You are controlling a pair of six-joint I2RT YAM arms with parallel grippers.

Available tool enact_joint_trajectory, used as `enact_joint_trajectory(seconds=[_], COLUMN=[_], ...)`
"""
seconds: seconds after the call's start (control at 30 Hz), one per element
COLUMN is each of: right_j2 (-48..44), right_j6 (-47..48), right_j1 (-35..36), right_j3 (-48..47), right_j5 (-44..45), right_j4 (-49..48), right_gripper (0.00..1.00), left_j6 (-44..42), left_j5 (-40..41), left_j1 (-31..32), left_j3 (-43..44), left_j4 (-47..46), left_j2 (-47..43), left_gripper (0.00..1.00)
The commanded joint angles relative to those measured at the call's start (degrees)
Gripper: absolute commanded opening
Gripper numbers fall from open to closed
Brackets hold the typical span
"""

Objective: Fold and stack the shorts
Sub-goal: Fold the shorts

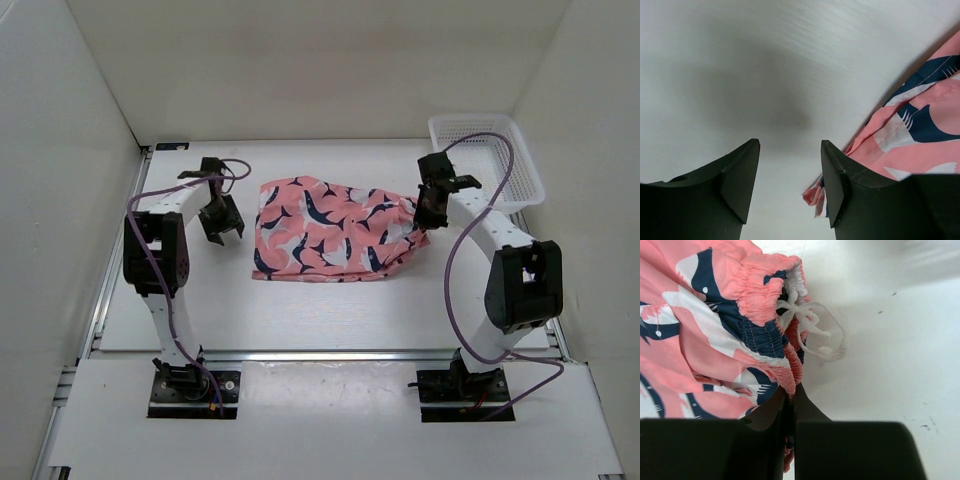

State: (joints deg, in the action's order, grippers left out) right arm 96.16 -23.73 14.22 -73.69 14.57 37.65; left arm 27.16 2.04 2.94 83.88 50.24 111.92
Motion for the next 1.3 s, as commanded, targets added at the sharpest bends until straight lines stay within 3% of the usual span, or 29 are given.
enact_joint_trajectory(seconds=[0.0, 0.33, 0.43, 0.57, 0.63, 0.73, 1.27], right_j2=[-2.47, 2.18, 4.91, 8.51, 10.45, 12.64, 26.7], right_j6=[2.37, 3.86, 3.34, 2.11, 1.41, 1.4, -0.71], right_j1=[-0.33, 7.57, 11.08, 15.48, 17.58, 20.31, 29.11], right_j3=[-5.49, -21.57, -25.7, -31.67, -33.53, -36.6, -53.04], right_j5=[4.15, 8.55, 8.55, 9.07, 9.07, 9.07, 2.23], right_j4=[4.27, 10.87, 12.45, 14.11, 14.82, 14.82, 15.88], right_gripper=[0.0, 0.0, 0.0, 0.0, 0.0, 0.0, 0.0], left_j6=[1.67, 3.86, 3.87, 3.87, 3.87, 3.35, 3.34], left_j5=[-3.7, -4.94, -4.94, -6.61, -7.4, -8.99, -10.74], left_j1=[2.42, 7.34, 8.74, 9.97, 9.98, 9.98, 9.98], left_j3=[0.77, -1.87, -1.87, -0.38, 0.15, 0.84, 3.14], left_j4=[-2.51, -4.97, -5.5, -6.03, -6.55, -6.56, -7.08], left_j2=[1.54, 3.3, 4.0, 4.71, 4.71, 6.11, 10.16], left_gripper=[0.63, 0.58, 0.52, 0.35, 0.21, 0.12, 0.1])
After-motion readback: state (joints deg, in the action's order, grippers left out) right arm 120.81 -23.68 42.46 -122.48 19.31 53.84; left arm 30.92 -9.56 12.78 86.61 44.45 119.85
